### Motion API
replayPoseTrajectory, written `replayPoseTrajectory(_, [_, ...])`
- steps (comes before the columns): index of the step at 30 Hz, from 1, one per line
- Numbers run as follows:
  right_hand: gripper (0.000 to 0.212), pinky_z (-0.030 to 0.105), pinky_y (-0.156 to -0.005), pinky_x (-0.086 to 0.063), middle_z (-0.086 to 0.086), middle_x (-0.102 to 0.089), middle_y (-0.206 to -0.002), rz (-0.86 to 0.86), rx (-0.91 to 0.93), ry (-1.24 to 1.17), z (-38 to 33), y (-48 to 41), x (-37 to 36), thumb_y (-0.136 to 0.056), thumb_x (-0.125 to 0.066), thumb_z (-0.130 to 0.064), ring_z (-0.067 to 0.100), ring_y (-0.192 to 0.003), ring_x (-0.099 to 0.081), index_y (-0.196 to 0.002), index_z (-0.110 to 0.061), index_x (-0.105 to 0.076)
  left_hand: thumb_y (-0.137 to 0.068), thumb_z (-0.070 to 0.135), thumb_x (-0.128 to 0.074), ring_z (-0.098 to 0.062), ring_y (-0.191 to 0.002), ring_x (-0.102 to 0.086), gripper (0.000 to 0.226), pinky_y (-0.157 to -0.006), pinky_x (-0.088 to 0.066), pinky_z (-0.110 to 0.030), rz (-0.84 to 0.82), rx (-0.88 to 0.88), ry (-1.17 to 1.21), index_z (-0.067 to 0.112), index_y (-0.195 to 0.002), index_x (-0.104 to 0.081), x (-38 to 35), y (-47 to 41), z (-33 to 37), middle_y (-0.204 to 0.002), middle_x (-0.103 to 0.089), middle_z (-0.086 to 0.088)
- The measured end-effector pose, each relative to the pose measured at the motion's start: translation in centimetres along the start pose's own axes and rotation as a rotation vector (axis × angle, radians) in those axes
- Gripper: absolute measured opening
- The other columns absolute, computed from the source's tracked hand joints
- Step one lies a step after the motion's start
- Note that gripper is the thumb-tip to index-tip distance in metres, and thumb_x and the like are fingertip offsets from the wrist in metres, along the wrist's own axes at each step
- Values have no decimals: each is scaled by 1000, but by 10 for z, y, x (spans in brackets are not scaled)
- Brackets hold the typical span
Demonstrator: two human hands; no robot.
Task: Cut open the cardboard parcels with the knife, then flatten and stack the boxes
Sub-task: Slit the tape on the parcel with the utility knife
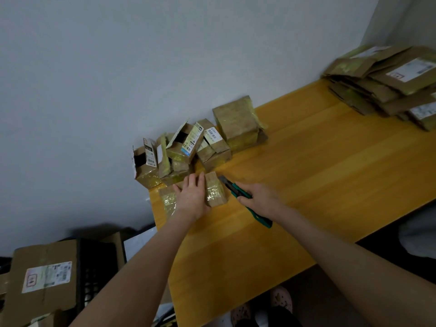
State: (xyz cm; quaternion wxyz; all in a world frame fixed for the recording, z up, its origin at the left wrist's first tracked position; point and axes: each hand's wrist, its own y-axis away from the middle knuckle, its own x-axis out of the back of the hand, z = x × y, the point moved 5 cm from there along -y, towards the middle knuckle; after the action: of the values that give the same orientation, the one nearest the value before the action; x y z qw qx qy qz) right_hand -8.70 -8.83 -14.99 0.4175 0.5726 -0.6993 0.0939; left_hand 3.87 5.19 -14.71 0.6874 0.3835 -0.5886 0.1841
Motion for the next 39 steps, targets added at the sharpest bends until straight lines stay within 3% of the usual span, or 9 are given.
replayPoseTrajectory(6, [55, 24, -52, -35, -5, -55, -86, -47, 37, 193, -6, -1, 6, -98, -47, -40, 15, -77, -54, -149, -34, -30, -77, 39, -75, -32, -146, -11, 113, -116, -10, -61, -6, 3, -17, 14, -154, 3, -2, 0, 2, -153, -15, -9])
replayPoseTrajectory(11, [55, 22, -46, -31, -8, -47, -68, -69, 34, 209, -5, 8, 0, -98, -46, -39, 8, -59, -44, -150, -31, -28, -75, 38, -78, -31, -145, -13, 115, -116, -13, -60, -23, 16, -2, 14, -154, 3, 0, -3, 1, -153, -16, -10])
replayPoseTrajectory(15, [56, 24, -50, -35, -8, -45, -68, -69, 38, 218, -5, 13, -5, -98, -46, -39, 13, -65, -48, -151, -30, -27, -75, 39, -78, -32, -145, -13, 117, -116, -14, -60, -34, 16, -13, 15, -154, 4, -2, -2, 2, -153, -15, -10])
replayPoseTrajectory(19, [56, 22, -47, -32, -10, -43, -67, -64, 35, 246, -3, 17, -5, -98, -45, -39, 6, -56, -41, -151, -31, -27, -75, 40, -78, -32, -145, -13, 116, -116, -14, -59, -35, 7, -23, 14, -154, 4, 0, -1, 3, -153, -15, -10])
replayPoseTrajectory(30, [57, 21, -45, -31, -9, -42, -66, -82, 32, 297, -2, 27, -7, -99, -45, -38, 7, -56, -40, -151, -29, -25, -75, 41, -78, -32, -145, -13, 116, -117, -14, -59, -44, -28, -51, 14, -154, 3, 0, 1, 4, -153, -15, -11])
replayPoseTrajectory(34, [51, 23, -47, -34, -2, -54, -74, -114, 36, 342, 2, 32, -7, -97, -46, -38, 13, -62, -49, -147, -29, -38, -75, 41, -78, -31, -145, -12, 117, -116, -16, -58, -53, -19, -64, 14, -154, 4, 2, 1, 3, -154, -14, -11])
replayPoseTrajectory(39, [51, 25, -51, -38, -5, -57, -75, -132, -4, 136, 18, 38, -21, -97, -46, -38, 10, -60, -50, -146, -38, -34, -74, 44, -77, -31, -145, -13, 117, -116, -18, -58, -66, -16, -67, 14, -154, 3, 4, -3, 4, -154, -13, -11])
